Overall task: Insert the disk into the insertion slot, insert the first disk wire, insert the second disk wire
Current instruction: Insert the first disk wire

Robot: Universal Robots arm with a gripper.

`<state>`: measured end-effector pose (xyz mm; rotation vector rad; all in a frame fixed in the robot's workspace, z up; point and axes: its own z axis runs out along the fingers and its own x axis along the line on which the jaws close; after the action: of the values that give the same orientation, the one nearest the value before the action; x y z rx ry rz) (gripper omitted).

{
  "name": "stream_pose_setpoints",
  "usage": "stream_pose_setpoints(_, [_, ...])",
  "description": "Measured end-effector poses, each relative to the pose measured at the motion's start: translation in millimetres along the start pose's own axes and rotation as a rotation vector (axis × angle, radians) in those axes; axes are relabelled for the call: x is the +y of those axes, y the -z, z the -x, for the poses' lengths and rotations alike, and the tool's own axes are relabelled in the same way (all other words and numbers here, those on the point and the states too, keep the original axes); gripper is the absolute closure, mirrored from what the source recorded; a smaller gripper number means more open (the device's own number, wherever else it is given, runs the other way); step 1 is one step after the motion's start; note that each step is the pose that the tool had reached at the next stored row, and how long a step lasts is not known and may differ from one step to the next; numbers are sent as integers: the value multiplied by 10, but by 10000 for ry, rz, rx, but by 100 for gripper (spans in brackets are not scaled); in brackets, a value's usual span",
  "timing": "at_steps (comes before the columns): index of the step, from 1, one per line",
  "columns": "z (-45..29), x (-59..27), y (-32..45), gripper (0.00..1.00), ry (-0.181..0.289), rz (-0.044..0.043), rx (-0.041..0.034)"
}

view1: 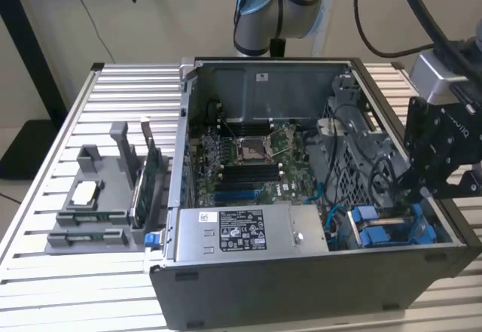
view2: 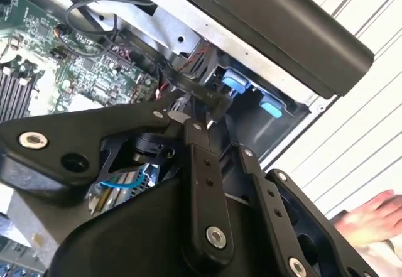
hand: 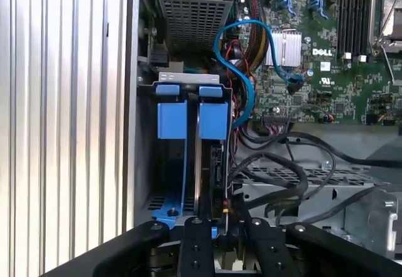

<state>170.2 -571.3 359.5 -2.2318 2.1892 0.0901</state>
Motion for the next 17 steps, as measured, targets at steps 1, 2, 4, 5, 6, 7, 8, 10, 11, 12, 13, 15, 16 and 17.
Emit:
stream_pose_setpoints(1, [1, 1, 15, 73, 0, 0, -1])
stream_pose_setpoints(2, [2, 2, 33, 73, -1, 0, 0])
stream_pose_setpoints(4, [3, 3, 65, 73, 0, 0, -1])
stream_pose_setpoints(5, [4, 3, 79, 73, 0, 0, 0])
stream_pose_setpoints(6, [4, 4, 85, 73, 0, 0, 1])
stream_pose_setpoints(7, [4, 4, 85, 73, 0, 0, -2])
stream_pose_setpoints(8, [4, 4, 85, 73, -1, 0, -2])
stream_pose_setpoints(10, [4, 4, 86, 73, -3, 0, 0])
stream_pose_setpoints(11, [4, 4, 86, 73, -3, 0, 0])
stream_pose_setpoints(12, [4, 4, 86, 73, -4, 0, 0])
stream_pose_setpoints(13, [4, 4, 86, 73, -4, 0, -1])
stream_pose_setpoints(15, [4, 2, 87, 73, -5, 0, 1])
stream_pose_setpoints(16, [4, -2, 88, 73, -5, 0, 3])
stream_pose_setpoints(17, [4, -8, 87, 73, -5, 1, 2])
